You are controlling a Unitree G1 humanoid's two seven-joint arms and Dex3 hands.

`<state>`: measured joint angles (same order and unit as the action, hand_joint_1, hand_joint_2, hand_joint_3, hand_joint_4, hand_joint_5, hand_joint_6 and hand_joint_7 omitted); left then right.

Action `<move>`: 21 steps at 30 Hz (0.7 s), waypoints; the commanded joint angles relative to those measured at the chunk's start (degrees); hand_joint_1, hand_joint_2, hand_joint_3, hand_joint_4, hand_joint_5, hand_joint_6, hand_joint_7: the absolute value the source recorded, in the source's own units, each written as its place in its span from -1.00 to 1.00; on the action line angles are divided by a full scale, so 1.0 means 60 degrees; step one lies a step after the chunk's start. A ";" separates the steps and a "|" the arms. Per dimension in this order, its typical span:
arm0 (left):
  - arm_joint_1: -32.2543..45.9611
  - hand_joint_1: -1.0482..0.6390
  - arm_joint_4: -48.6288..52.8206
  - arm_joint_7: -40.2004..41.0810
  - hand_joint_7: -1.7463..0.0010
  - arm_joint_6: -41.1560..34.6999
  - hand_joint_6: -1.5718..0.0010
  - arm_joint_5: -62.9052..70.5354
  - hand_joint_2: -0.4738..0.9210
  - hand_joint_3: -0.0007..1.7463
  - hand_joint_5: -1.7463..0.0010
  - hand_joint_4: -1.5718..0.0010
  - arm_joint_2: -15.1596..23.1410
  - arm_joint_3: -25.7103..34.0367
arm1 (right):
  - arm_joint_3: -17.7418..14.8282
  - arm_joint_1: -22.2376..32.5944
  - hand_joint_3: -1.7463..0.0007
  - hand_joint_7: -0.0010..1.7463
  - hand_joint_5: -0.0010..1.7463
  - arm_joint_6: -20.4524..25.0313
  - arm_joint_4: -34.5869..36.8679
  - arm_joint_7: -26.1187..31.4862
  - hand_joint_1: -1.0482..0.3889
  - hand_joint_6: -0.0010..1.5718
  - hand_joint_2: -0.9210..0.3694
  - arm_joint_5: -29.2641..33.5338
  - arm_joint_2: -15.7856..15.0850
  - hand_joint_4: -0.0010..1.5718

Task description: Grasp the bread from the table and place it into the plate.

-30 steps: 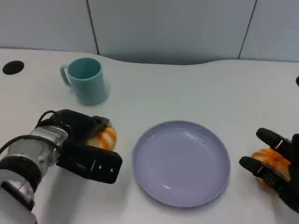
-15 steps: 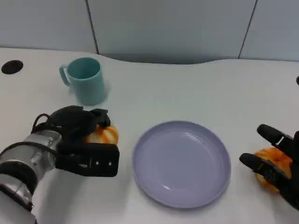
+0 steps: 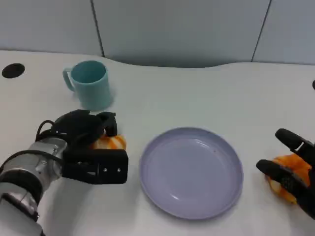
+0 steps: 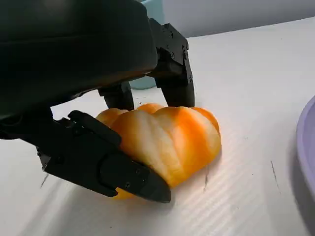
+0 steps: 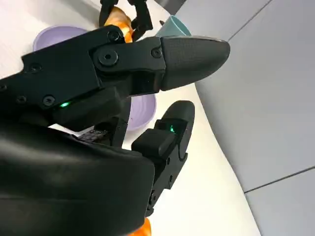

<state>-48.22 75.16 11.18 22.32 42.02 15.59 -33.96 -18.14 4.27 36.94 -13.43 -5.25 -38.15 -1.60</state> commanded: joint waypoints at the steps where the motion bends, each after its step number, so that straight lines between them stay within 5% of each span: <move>1: 0.0148 -0.05 0.0013 -0.0086 -0.44 0.0258 0.41 -0.0228 1.00 -0.63 -0.85 0.36 0.0041 0.0217 | -0.0078 0.0016 0.56 -0.42 0.20 -0.0059 -0.0109 0.0044 -0.06 -0.23 -1.00 -0.0061 -0.0064 -0.40; 2: 0.0166 -0.01 -0.0036 -0.0010 -0.77 0.0384 0.43 -0.0333 1.00 -0.67 -0.94 0.26 0.0082 0.0334 | -0.0079 0.0010 0.56 -0.42 0.20 -0.0056 -0.0092 0.0020 -0.06 -0.24 -1.00 -0.0074 -0.0073 -0.41; 5: 0.0191 0.04 -0.0227 -0.0095 -0.98 0.0864 0.37 -0.0799 0.99 -0.72 -0.99 0.12 0.0252 0.0763 | -0.0118 -0.0013 0.54 -0.38 0.23 -0.0024 -0.0020 -0.0076 -0.04 -0.28 -1.00 -0.0175 -0.0096 -0.44; 21: -0.0144 0.12 -0.1687 -0.0888 -1.00 0.3464 0.36 -0.2014 0.89 -0.77 -1.00 0.08 0.0772 0.1966 | -0.0003 -0.0158 0.54 -0.27 0.28 0.0003 0.0068 0.0106 -0.03 -0.34 -1.00 -0.0024 -0.0097 -0.45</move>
<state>-47.92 66.77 7.64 40.53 31.23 19.46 -23.03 -17.89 3.60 36.99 -13.05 -4.73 -38.15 -1.58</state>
